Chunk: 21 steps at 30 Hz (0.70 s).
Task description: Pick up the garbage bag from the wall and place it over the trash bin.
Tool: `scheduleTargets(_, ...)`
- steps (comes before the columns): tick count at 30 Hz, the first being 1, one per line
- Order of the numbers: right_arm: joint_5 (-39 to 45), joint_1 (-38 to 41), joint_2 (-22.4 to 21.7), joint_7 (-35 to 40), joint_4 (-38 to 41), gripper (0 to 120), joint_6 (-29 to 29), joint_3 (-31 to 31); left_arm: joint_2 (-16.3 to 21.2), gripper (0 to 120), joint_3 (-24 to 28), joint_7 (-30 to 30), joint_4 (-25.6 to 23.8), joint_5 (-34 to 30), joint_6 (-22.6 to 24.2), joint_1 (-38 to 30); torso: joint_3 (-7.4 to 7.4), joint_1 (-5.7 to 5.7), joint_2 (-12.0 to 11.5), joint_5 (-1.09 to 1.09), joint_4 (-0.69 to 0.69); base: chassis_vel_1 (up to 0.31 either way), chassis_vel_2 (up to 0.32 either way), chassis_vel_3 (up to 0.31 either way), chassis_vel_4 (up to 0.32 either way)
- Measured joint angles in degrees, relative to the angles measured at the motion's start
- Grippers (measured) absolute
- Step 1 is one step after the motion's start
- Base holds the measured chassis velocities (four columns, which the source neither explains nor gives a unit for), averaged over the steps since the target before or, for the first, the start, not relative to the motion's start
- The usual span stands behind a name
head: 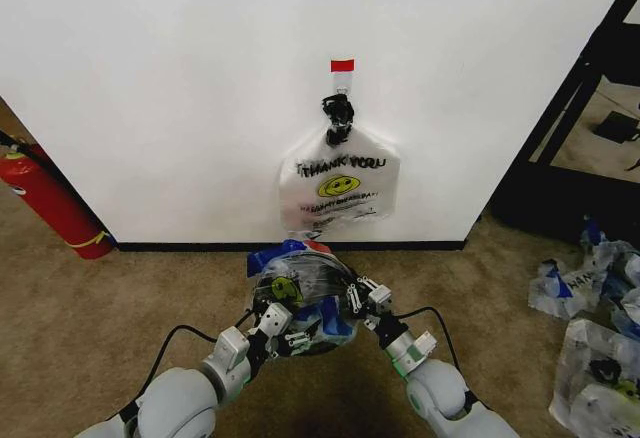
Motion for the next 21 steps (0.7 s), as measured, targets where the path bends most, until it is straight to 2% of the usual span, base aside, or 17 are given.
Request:
scheduleTargets(4, 0.3, 0.1, 0.3, 1.0, 0.0, 0, -0.5, -0.1, -0.2, 41, 0.0, 0.4, -0.3, 0.8, -1.3, 0.3, 0.00, 0.00, 0.0, 0.00, 0.00, 0.000, 0.000, 0.000, 0.000)
scheduleTargets(8, 0.7, 0.1, 0.4, 1.6, 0.0, 0, -0.9, -0.2, -0.1, 32, 0.0, 0.6, -0.4, 0.9, -1.5, 0.3, 0.00, 0.00, 0.0, 0.00, 0.00, 0.000, 0.000, 0.000, 0.000)
scheduleTargets(12, 1.2, 0.2, 0.7, 2.2, 0.0, 0, -1.5, -0.3, -0.1, 12, -0.1, 1.0, -0.4, 0.9, -2.7, 0.4, 0.00, 0.00, 0.0, 0.00, 0.00, 0.000, 0.000, 0.000, 0.000)
scheduleTargets(13, 1.2, 0.2, 0.7, 2.2, 0.0, 0, -1.5, -0.3, -0.1, 12, -0.1, 1.0, -0.4, 0.9, -2.7, 0.4, 0.00, 0.00, 0.0, 0.00, 0.00, 0.000, 0.000, 0.000, 0.000)
scheduleTargets(16, 2.3, 0.1, 0.8, 3.3, 0.3, 0, -2.3, -0.3, -0.1, 0, -0.4, 2.3, -0.2, 1.0, -4.0, 0.4, 0.00, 0.00, 0.0, 0.00, 0.00, 0.000, 0.000, 0.000, 0.000)
scheduleTargets(21, 3.9, -0.1, 0.8, 5.5, 1.5, 0, -4.0, -0.6, 0.1, 0, -2.0, 4.8, -0.1, 0.9, -6.2, 1.2, 0.00, 0.00, 0.0, 0.00, 0.00, 0.000, 0.000, 0.000, 0.000)
